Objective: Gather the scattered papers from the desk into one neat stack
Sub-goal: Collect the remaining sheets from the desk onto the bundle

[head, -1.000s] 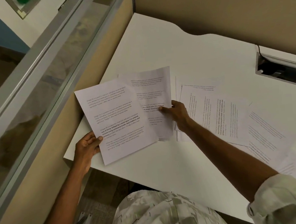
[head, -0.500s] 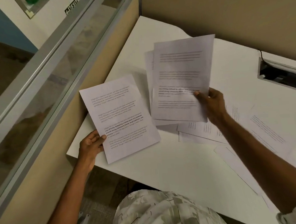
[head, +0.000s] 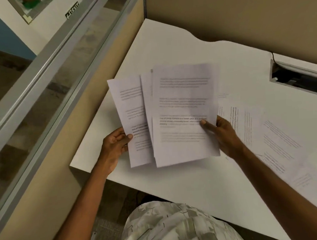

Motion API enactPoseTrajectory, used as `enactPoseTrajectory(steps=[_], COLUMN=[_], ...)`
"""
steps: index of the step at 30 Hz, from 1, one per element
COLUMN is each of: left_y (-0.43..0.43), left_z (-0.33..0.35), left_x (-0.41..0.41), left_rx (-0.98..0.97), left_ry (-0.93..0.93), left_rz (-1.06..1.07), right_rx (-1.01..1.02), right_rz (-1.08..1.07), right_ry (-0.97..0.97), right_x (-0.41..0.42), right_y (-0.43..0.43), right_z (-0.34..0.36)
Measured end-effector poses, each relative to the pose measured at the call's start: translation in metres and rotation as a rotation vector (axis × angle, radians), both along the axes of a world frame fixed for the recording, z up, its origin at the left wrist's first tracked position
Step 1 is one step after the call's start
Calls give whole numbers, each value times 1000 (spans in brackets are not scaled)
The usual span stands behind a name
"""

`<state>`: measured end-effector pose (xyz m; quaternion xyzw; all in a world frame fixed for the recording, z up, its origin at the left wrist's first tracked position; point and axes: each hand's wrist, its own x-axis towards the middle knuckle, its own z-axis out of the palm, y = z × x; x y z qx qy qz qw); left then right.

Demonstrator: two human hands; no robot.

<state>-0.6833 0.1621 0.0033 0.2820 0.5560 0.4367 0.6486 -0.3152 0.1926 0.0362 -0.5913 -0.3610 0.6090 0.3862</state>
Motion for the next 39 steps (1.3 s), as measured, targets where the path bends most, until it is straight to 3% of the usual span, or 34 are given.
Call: enactPoseTrajectory(steps=[8,13,21,28,31,36,39], left_y=[4,2,-31,-103,-124,-148,-158], left_z=[33,54,83,57,60,51,34], left_x=[40,75,120,149,167,179,190], left_rx=[87,154,452,365,411,402,322], left_ry=[11,149,290,355,431,351,320], left_rz=[-226,-299,-172,-227,-201,-83,-91], right_rx=[42,186,476,260,309,348,238], right_rz=[62,-35,-150,-68,-41,14,76], right_ry=[77,-159,-120,-236,-264,-216,-214], right_x=[-15,-15,5,26,25,43,49], right_y=[-29,-46,-88,-157,-173,-192,-202], right_z=[-4,14,44,24,25,21,7])
